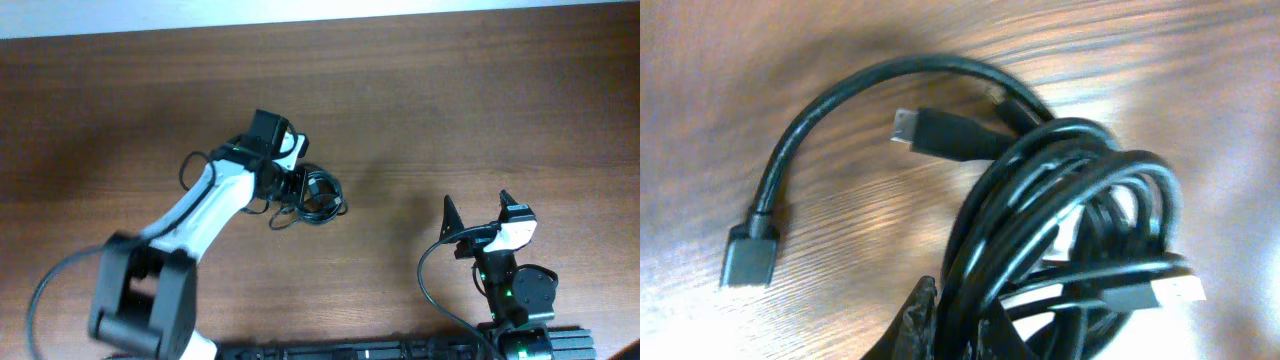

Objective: Untangle cables
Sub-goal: 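Grasp the black cable coil with the left gripper and lift, then bring the lifted coil right and grasp a strand with the right gripper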

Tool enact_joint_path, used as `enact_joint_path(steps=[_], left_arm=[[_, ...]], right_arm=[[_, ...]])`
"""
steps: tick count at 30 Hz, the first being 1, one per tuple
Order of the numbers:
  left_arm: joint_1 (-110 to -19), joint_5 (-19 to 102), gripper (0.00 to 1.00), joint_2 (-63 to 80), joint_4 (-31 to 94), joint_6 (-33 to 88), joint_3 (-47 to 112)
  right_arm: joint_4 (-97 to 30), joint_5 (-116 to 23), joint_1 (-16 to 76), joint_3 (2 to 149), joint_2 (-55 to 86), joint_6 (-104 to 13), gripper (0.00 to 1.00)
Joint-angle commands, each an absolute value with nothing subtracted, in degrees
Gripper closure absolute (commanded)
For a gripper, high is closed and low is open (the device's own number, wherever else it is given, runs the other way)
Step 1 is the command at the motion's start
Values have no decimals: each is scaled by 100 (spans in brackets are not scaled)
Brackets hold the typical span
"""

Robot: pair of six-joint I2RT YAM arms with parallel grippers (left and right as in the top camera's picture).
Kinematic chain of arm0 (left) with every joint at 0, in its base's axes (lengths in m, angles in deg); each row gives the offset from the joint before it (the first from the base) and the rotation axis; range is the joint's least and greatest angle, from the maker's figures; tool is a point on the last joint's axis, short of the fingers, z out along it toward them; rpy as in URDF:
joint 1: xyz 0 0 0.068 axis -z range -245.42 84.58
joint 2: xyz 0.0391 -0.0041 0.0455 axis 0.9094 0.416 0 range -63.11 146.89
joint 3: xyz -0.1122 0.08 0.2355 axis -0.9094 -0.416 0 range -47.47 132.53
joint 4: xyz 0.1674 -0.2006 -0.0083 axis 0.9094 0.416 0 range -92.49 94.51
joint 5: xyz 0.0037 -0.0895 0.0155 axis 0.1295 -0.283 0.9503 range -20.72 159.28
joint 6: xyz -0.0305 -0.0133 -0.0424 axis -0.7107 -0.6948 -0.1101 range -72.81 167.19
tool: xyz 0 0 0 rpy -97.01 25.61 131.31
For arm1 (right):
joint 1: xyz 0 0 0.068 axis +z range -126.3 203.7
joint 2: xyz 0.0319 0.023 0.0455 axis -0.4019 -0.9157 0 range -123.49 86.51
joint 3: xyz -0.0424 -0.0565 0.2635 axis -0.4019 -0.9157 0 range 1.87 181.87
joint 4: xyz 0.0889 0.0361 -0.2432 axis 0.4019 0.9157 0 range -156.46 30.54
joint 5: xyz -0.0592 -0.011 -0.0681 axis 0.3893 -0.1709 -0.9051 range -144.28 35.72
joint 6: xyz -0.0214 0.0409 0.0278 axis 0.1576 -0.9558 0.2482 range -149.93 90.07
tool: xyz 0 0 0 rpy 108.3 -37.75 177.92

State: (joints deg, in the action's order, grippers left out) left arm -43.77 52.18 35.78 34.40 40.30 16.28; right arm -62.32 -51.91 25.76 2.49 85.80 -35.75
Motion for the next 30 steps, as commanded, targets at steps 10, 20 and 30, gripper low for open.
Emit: enact_joint_path(steps=[10,20,30], left_arm=[[-4370,4617,100,763,3394,5573,1667],[-4370,4610,100,118,2509,4456,1667],[-4381,4588,100,125,2069,764,1665]], right_arm=[[-6170,-5499,2554,230,8626,-3595,2],[-6321,-4557,2554,230,8626,-3599,2],[-6734,-3807,2554,313,8626,-5000,2]])
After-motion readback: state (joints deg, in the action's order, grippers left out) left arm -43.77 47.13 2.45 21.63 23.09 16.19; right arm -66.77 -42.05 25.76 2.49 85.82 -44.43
